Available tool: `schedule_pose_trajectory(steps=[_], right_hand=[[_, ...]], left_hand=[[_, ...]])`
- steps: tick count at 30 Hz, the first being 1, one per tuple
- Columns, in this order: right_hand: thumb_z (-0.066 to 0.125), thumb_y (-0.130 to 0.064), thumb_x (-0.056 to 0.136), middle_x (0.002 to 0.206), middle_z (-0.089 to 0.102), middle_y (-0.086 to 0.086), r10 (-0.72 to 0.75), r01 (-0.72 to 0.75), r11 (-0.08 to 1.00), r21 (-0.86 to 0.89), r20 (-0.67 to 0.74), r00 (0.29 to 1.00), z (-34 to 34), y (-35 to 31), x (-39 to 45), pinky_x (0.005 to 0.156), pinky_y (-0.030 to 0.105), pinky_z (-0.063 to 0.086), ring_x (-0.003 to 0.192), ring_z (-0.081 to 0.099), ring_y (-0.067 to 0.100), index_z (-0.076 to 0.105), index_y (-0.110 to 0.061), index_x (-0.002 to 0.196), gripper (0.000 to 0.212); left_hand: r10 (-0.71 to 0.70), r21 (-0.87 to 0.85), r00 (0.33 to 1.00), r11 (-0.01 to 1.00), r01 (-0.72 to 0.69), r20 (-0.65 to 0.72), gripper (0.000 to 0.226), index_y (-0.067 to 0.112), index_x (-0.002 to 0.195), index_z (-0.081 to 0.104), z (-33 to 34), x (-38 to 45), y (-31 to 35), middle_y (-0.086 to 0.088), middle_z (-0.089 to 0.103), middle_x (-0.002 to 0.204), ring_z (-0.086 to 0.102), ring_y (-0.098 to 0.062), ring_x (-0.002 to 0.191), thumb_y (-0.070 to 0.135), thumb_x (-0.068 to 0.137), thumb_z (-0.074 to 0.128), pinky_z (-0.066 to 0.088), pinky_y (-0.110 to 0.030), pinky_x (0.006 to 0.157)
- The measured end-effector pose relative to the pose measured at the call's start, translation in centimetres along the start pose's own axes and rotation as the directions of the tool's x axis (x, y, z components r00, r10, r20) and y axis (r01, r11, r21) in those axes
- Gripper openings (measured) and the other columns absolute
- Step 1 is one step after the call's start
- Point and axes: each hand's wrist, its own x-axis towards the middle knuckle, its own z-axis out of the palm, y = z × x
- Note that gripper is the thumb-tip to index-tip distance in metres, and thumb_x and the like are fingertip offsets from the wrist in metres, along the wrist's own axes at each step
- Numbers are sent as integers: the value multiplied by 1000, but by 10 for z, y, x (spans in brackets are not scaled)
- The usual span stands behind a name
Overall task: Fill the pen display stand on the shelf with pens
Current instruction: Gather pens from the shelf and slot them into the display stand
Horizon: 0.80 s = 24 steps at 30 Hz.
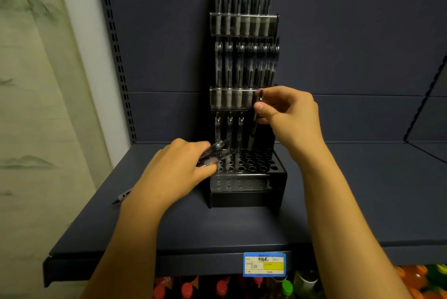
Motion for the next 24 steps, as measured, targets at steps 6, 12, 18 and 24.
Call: schedule_pose_trajectory(steps=[6, 12, 18, 24], right_hand=[[78, -15, 88, 88, 73, -6, 45, -37, 994, -105, 71, 996, 6, 6, -5, 84, 35, 62, 86, 72, 11, 75, -17, 108, 21], [80, -18, 87, 87, 69, -5, 75, -42, 968, -247, 123, 990, 12, 12, -14, 84, 31, 60, 83, 69, 9, 67, -16, 106, 24], [80, -20, 87, 88, 69, -4, 66, -24, 944, -330, 115, 991, 10, 7, -17, 77, 19, 53, 87, 65, 7, 60, -15, 107, 29], [76, -39, 89, 80, 67, -4, 49, 30, 874, -486, 149, 988, -4, -7, -21, 71, 20, 51, 77, 62, 5, 70, -18, 95, 23]], left_hand=[[3, -10, 1000, 1000, -3, -9, 19, 22, 79, 58, 2, 1, -2, 3, 57, 67, 55, -16, 60, 37, 91, 61, 33, -29, 51], [5, -28, 1000, 1000, -6, -17, 18, 22, 81, 60, 4, 1, -2, 3, 58, 67, 55, -15, 60, 37, 91, 61, 32, -29, 51], [2, -48, 1000, 999, -3, -12, 19, 24, 79, 59, 4, 2, -3, 4, 57, 68, 54, -15, 60, 38, 91, 62, 31, -29, 51], [-14, -70, 1000, 997, 13, -16, 26, 26, 73, 53, 5, 2, -7, 3, 56, 66, 54, -15, 57, 41, 91, 64, 33, -29, 51]])
